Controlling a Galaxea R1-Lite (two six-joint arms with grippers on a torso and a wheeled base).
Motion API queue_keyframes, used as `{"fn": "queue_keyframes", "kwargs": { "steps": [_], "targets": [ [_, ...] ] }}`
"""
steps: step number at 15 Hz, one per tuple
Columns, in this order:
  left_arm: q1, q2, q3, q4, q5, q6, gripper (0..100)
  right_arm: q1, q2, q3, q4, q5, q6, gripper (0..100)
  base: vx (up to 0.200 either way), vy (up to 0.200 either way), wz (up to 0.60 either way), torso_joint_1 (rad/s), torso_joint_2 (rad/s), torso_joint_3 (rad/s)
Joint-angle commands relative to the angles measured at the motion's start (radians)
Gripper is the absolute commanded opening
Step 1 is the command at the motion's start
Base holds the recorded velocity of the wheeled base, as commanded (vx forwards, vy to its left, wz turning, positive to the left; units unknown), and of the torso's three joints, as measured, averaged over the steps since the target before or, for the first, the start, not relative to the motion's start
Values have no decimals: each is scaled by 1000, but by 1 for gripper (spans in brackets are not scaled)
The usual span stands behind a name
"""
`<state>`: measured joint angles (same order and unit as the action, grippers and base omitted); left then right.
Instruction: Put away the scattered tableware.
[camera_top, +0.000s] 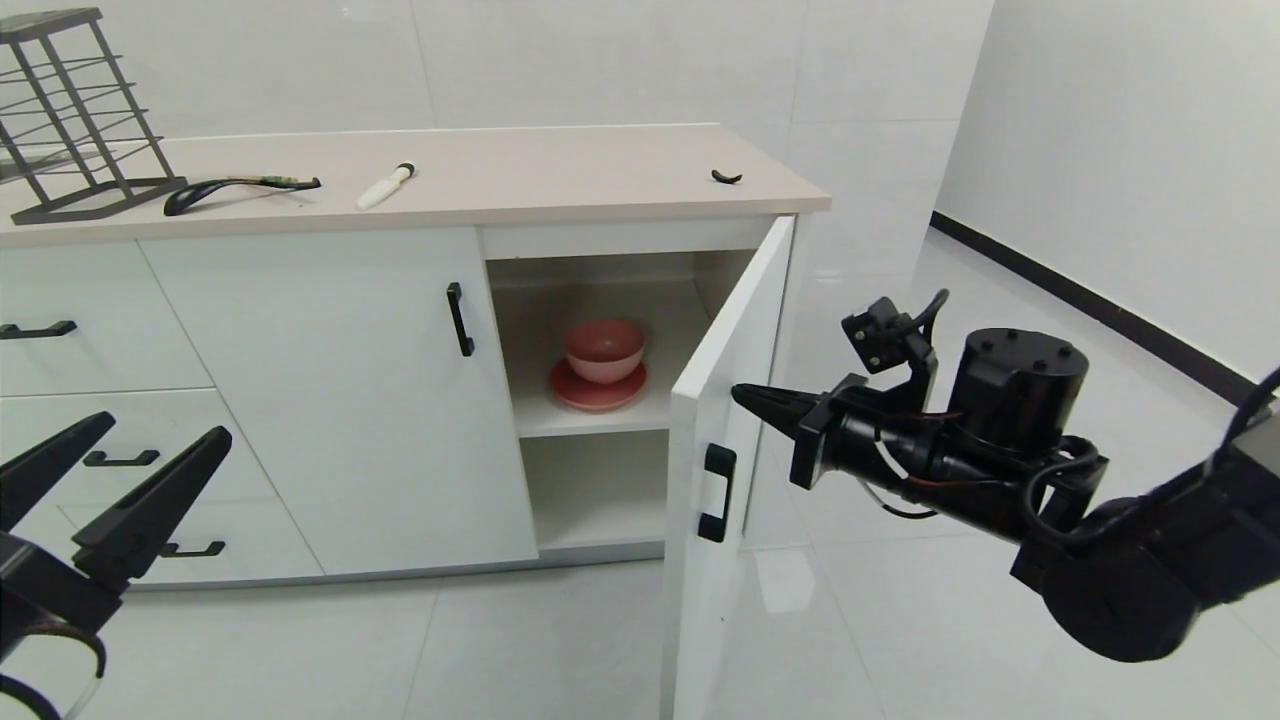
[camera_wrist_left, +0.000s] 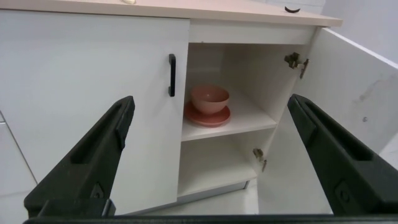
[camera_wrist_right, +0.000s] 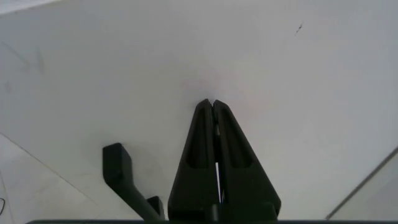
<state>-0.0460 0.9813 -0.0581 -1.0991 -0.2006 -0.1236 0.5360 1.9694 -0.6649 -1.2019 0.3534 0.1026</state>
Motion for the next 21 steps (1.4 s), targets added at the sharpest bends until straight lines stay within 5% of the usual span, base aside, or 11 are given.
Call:
{"fn": "queue_keyframes", "kwargs": {
  "steps": [1, 9, 13, 17, 18, 21],
  "targets": [
    [0, 2, 0, -1, -2, -1, 100, 10, 103, -68, -19, -19, 0, 0, 0, 0, 0, 0, 0, 0],
    [-5, 10, -5, 4, -2, -2, 100, -7, 348, -372, -119, -71, 120, 0, 0, 0, 0, 0, 0, 0],
    [-5, 8, -5, 5, -3, -1, 100, -57, 348, -343, -183, -73, 120, 0, 0, 0, 0, 0, 0, 0],
    [-31, 7, 1, 8, -3, -1, 100, -68, -29, 103, -249, -62, 111, 0, 0, 0, 0, 0, 0, 0],
    [-46, 4, 4, 12, -2, -1, 100, -99, -227, 268, -249, -60, 109, 0, 0, 0, 0, 0, 0, 0],
    [-51, 5, 12, 13, -3, -1, 100, -271, -581, 479, -194, -63, 105, 0, 0, 0, 0, 0, 0, 0]
  ]
}}
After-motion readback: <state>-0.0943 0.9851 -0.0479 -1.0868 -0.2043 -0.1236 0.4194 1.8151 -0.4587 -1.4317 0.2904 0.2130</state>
